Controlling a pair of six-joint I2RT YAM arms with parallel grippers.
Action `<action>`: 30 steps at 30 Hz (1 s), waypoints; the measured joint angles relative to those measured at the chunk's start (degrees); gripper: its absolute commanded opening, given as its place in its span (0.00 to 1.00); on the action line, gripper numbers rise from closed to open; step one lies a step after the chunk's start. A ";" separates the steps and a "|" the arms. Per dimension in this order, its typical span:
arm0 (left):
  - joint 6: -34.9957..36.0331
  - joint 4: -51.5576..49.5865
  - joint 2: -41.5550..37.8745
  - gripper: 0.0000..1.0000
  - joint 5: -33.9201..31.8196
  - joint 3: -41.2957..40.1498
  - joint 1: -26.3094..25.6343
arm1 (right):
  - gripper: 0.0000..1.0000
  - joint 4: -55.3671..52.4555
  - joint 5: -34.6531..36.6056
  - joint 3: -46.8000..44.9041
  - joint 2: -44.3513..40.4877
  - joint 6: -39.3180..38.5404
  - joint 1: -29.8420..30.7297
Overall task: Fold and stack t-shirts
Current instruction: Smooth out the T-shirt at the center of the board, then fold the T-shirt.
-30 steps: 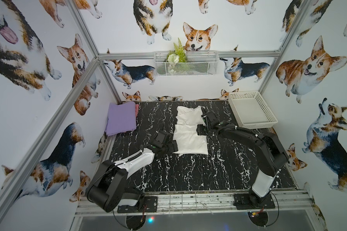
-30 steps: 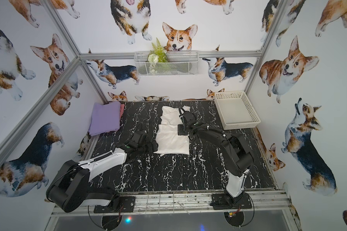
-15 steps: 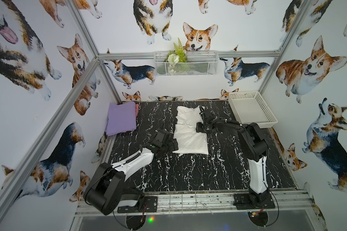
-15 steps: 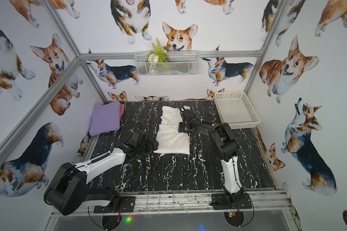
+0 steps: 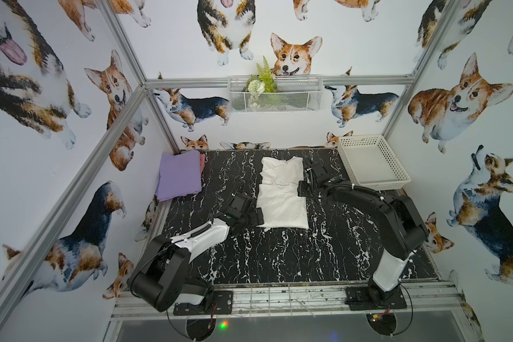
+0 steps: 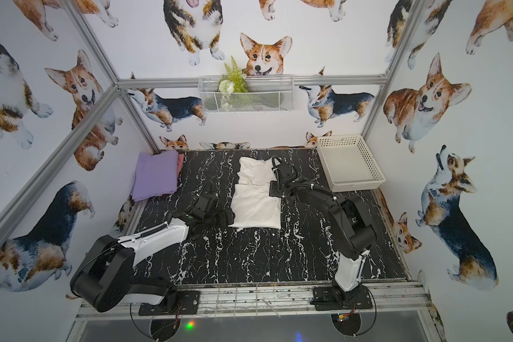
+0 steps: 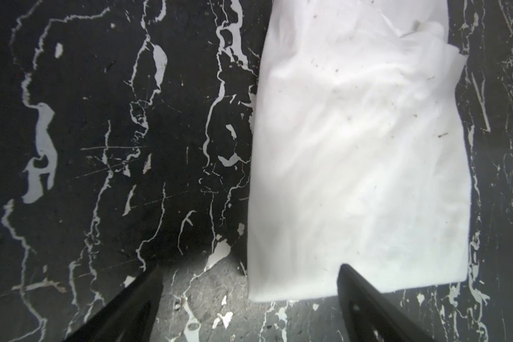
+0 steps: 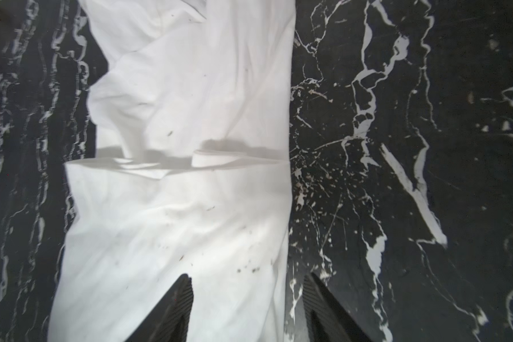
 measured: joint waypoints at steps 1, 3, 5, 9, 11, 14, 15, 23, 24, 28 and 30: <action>-0.26 0.33 0.07 0.95 0.28 -0.42 0.00 | 0.62 -0.07 0.02 -2.67 -2.45 0.37 0.68; -0.74 1.46 0.22 0.95 0.63 -1.44 0.00 | 0.62 0.39 0.04 -7.39 -5.81 1.46 1.86; -1.20 2.29 0.46 0.95 1.40 -2.16 0.00 | 0.62 0.74 -0.07 -12.87 -8.68 3.28 2.97; -1.77 3.82 0.59 0.95 2.23 -2.73 -0.04 | 0.62 1.68 -0.61 -20.76 -11.52 7.45 4.79; -1.99 4.48 0.59 0.95 2.89 -2.91 -0.07 | 0.62 2.19 -0.59 -22.95 -12.55 9.01 5.53; -2.27 4.90 0.85 0.94 3.21 -3.02 -0.11 | 0.62 3.28 -1.22 -25.24 -13.64 10.99 6.73; -2.34 5.33 1.20 0.93 3.54 -3.02 -0.11 | 0.62 3.82 -1.22 -25.90 -13.99 11.67 6.84; -4.79 15.34 5.60 0.88 6.08 -4.87 -0.11 | 0.62 5.53 0.00 -27.32 -13.11 14.47 7.30; -5.09 17.18 6.29 0.87 6.40 -5.05 -0.11 | 0.62 5.64 0.04 -27.34 -12.72 14.60 7.32; -6.01 20.98 8.17 0.84 7.45 -4.94 -0.11 | 0.61 8.48 1.49 -26.86 -10.73 14.97 7.32; -6.34 21.09 8.46 0.81 7.69 -4.59 -0.11 | 0.61 10.01 1.53 -26.12 -9.40 15.13 7.37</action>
